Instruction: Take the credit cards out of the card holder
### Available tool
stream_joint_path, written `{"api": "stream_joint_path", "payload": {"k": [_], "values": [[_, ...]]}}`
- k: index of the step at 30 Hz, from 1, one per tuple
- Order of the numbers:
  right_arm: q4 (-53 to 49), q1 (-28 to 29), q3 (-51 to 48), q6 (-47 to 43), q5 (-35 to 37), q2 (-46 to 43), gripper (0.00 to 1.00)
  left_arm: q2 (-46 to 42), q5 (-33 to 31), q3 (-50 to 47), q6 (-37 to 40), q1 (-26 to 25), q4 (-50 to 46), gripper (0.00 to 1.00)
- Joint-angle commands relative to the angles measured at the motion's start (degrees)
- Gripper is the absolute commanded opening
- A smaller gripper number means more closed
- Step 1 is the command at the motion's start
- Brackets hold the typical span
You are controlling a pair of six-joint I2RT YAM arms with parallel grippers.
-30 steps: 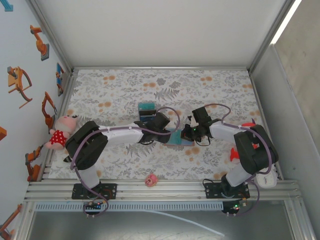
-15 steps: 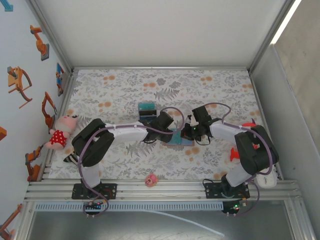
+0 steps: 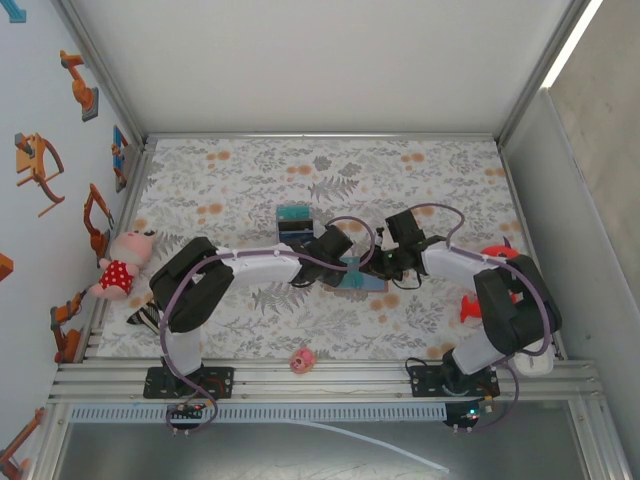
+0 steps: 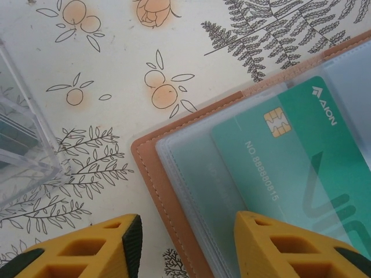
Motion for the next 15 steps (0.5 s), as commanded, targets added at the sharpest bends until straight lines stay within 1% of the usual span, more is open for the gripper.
{"api": "stream_joint_path", "payload": {"k": [1,9,15], "values": [[1.1,-0.1,-2.0,0.7,-0.2,-2.4,0.24,1.1,-0.5,-0.2,0.5,-0.4,-3.3,0.46],[7.3,-0.3,-4.5,3.5,-3.5,-0.5,0.25,1.1,0.3,-0.7,-0.7,-0.4,-3.1,0.45],[9.4,-0.3,-4.8,4.1,-4.5,1.8,0.26,1.0,0.7,-0.9,-1.3,-0.5,-2.9,0.44]]}}
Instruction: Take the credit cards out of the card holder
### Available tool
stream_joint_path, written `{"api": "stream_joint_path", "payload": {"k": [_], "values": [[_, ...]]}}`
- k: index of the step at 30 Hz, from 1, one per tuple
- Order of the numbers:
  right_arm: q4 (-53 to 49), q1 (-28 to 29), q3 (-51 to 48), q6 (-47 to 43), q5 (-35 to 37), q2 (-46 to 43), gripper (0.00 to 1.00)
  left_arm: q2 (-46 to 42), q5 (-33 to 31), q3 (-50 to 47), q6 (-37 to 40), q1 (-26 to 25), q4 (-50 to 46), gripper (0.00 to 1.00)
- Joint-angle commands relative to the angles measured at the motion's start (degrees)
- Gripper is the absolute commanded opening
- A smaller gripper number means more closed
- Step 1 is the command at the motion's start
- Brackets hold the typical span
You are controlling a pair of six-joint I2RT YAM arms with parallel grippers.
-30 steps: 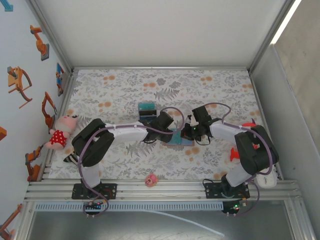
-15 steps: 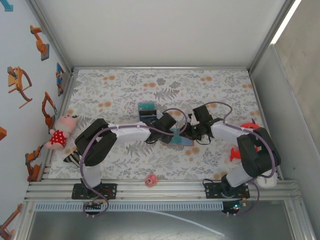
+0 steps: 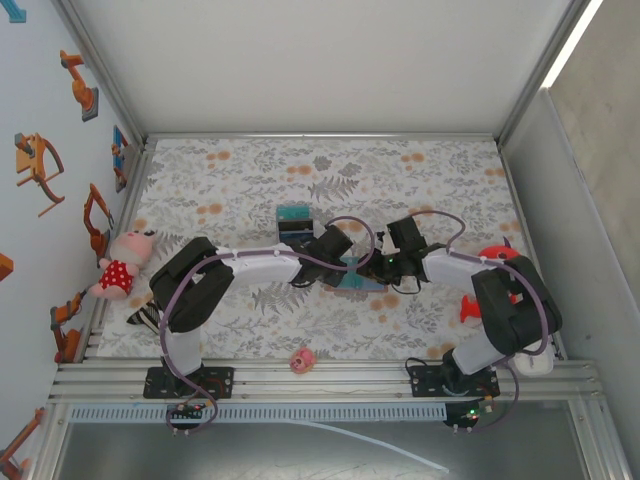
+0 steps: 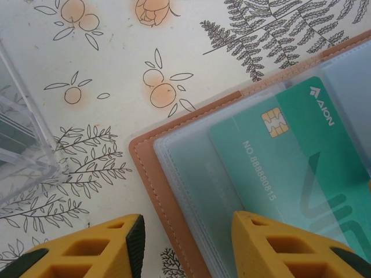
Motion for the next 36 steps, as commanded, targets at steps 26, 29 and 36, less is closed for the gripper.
{"api": "stream_joint_path", "payload": {"k": [26,29,36], "values": [[12.9,-1.6,-3.7,4.3,-6.8,5.4,0.15,1.3,2.5,-2.0,-2.3,-0.6,-2.3,0.4],[12.8,-1.9,-3.9,4.1,-6.4,5.1,0.07,1.2,2.4,-2.1,-2.4,-0.6,-2.3,0.4],[2.9,-2.5,-1.9,-1.2,-0.5,0.1,0.0,0.1,1.6,-2.9,-2.6,-0.6,-2.1,0.4]]}}
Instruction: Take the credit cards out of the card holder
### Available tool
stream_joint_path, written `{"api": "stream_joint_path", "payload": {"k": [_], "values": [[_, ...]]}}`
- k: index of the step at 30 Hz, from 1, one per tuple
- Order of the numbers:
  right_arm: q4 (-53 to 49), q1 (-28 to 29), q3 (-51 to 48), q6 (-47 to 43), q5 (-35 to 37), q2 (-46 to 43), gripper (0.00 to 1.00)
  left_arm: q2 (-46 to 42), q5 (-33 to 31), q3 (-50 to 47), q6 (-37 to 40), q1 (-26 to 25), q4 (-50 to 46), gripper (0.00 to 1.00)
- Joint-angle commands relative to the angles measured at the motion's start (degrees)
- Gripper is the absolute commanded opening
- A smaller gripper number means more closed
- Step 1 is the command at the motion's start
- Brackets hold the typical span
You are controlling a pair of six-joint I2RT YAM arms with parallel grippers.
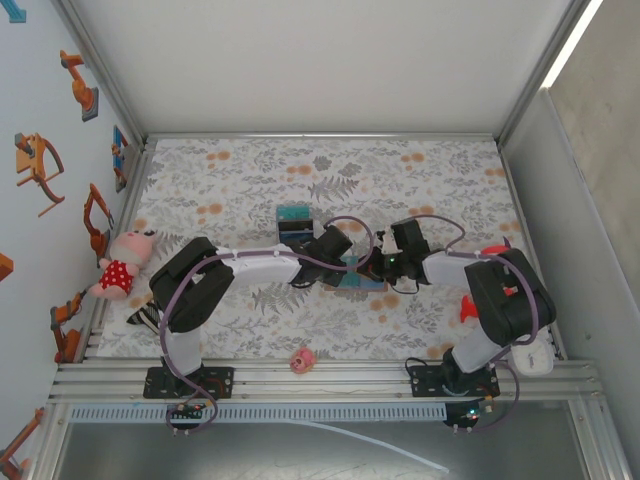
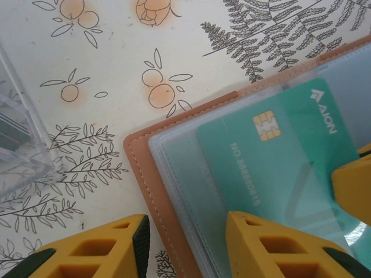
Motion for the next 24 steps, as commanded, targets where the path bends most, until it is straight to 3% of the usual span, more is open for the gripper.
{"api": "stream_joint_path", "payload": {"k": [1,13,19,24], "values": [[-9.3,-0.4,1.8,-4.6,6.9,-2.9,0.0,0.0,0.5,-2.3,-0.9,-0.5,-3.3,0.4],[-25.3,-0.4,9.3,-14.4,14.5,-8.3,0.0,-5.3,-0.5,-1.6,-0.4,-0.4,-3.0,0.45],[-29.5,-0.4,12.3,-19.7,15.2,-11.8,0.0,-10.5,-2.3,-1.8,0.0,0.0,-3.7,0.58],[-28.9,-0.3,12.6,-23.5,11.3,-16.4,0.0,-16.5,-3.0,-3.6,0.4,1.9,-3.0,0.71]]}}
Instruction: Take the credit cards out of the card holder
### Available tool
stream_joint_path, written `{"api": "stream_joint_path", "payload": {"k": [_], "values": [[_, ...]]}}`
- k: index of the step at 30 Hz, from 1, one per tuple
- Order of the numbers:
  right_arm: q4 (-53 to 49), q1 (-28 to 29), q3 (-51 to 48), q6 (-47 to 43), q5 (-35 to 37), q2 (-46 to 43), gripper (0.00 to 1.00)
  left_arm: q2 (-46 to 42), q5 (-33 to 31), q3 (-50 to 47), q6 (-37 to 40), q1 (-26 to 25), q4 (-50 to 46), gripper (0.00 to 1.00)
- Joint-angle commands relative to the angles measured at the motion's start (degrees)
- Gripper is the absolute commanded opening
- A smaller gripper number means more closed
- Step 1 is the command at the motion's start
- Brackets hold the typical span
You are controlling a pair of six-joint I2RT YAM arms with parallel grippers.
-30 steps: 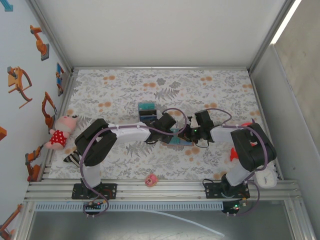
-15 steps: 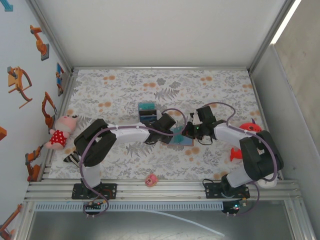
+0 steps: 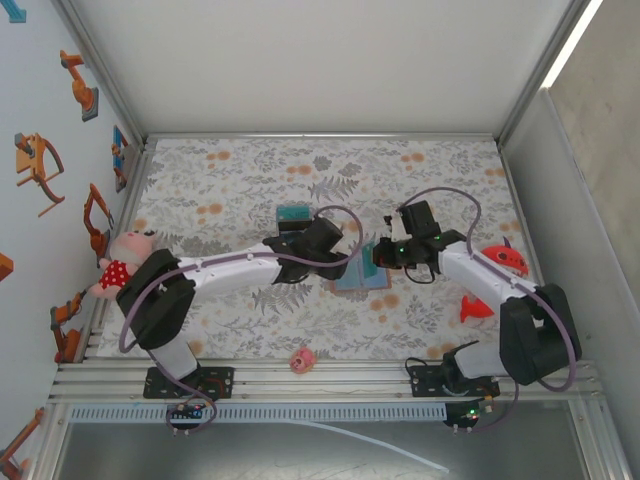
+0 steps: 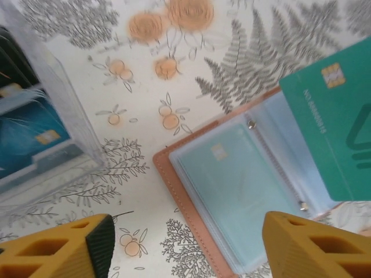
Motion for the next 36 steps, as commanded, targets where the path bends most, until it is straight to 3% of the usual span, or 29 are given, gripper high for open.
{"api": "stream_joint_path", "payload": {"k": [1,4,8,12,24,32,36], "values": [[-1.3,-0.1,1.9,-5.4,-3.5,-4.0,0.0,-5.0,-1.1,-2.0,0.9,1.8,-0.1,0.72],[-0.8,0.1,2.5,-8.2,-7.8,-6.3,0.0,-9.5,1.0,-4.3,2.8,3.9,3.2,0.72],[0.9,0.9,2.8,-11.3,-11.5,-8.4,0.0,-14.4,10.9,-8.3,5.5,8.6,10.0,0.72],[1.8,1.3,3.9,-14.5,-15.7,-8.8,0.0,-16.7,16.5,-8.7,7.4,12.0,11.0,0.71],[-0.1,2.1,9.1,-24.2,-30.1,-7.1,0.0,-20.5,41.3,-6.9,23.8,14.7,9.2,0.68],[-7.1,3.3,12.9,-30.2,-32.6,-5.1,0.0,-19.1,49.7,-3.4,29.2,14.6,3.9,0.59],[-9.6,4.2,14.0,-32.5,-32.7,-4.5,0.0,-18.4,50.8,-3.0,29.3,14.7,4.0,0.55]]}}
